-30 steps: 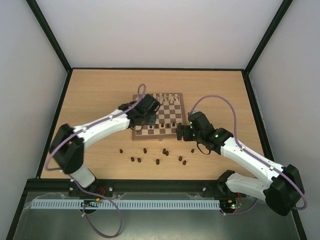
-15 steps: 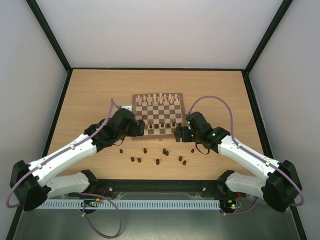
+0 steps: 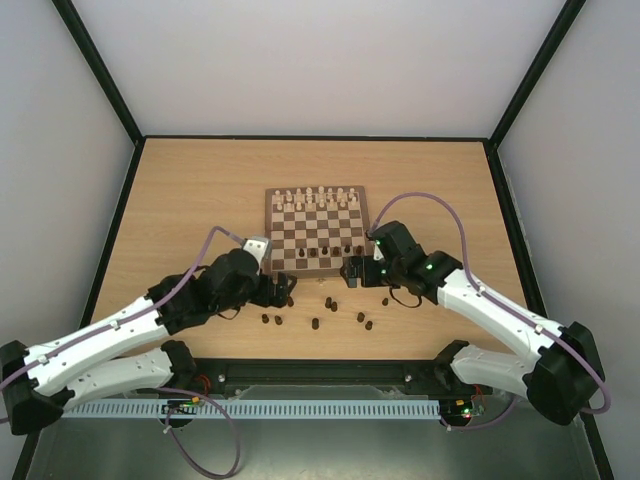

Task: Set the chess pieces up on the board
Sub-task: Pick up the chess piece at the center of the board, then place the chess piece on the chessboard.

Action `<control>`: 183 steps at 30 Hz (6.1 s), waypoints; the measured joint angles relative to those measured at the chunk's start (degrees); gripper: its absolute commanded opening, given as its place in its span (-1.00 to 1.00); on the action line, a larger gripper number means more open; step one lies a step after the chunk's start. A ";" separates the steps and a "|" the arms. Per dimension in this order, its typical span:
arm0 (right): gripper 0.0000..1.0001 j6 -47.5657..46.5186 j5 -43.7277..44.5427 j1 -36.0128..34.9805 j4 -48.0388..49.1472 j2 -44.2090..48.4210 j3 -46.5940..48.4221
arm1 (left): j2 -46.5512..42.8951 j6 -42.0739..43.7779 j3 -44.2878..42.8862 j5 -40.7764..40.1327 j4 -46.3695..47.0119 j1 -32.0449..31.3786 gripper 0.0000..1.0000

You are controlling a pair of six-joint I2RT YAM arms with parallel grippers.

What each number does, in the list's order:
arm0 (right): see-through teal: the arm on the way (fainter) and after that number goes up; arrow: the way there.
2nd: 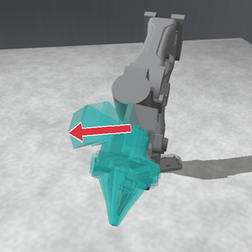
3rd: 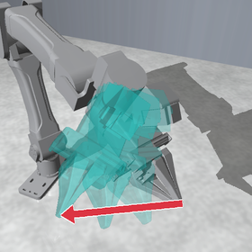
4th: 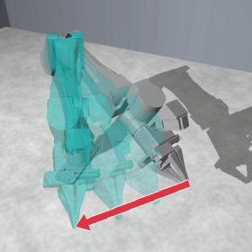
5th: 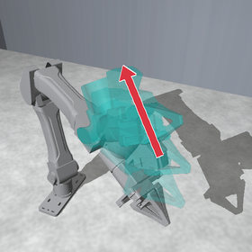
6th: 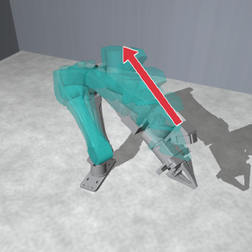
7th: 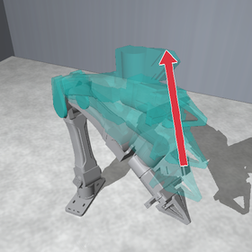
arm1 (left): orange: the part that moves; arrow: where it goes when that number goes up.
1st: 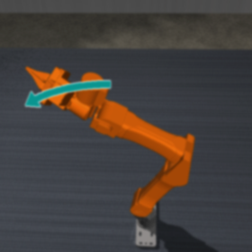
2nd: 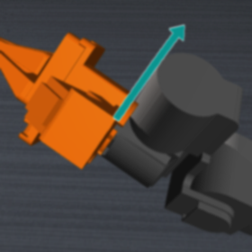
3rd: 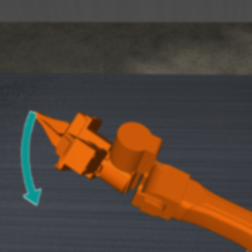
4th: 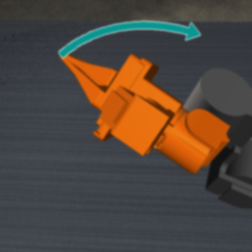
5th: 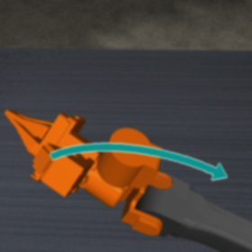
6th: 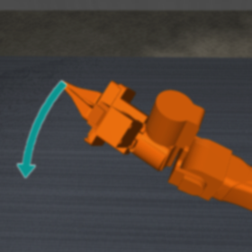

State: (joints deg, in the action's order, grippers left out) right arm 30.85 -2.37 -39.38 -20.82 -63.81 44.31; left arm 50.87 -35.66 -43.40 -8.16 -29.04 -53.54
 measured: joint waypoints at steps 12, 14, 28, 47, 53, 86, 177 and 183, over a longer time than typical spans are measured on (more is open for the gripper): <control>0.97 3.06 0.83 0.00 0.57 3.58 -5.55 | -1.62 -8.26 0.52 -5.05 0.81 -13.05 0.98; 0.97 3.56 2.75 0.00 0.59 4.24 -5.79 | -1.81 -10.27 1.11 -6.78 0.83 -15.63 0.98; 0.97 10.23 9.57 0.00 0.79 7.02 -8.59 | -1.16 -17.57 9.25 -14.23 7.32 -23.08 0.98; 0.73 13.60 16.11 -0.11 2.08 -3.21 -9.42 | -5.77 -13.31 8.94 -27.58 8.59 -18.73 0.98; 0.49 15.41 17.20 -1.42 0.98 -4.61 -9.35 | -3.21 -10.93 9.55 -22.71 10.40 -10.84 0.98; -0.51 18.95 16.39 -5.40 -6.05 -7.85 -9.14 | -3.74 -5.44 14.53 -6.99 16.55 2.14 0.98; -0.95 -4.59 12.66 -14.29 -25.18 -63.30 65.79 | -22.77 -8.52 10.56 -14.84 3.02 4.42 0.98; -0.94 -4.79 13.73 -14.27 -25.57 -63.32 65.79 | -22.77 -8.52 10.56 -14.84 2.86 4.44 0.97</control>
State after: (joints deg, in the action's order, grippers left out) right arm 26.06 11.35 -53.65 -46.39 -127.13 110.10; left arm 28.10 -44.18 -32.84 -23.00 -26.17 -49.10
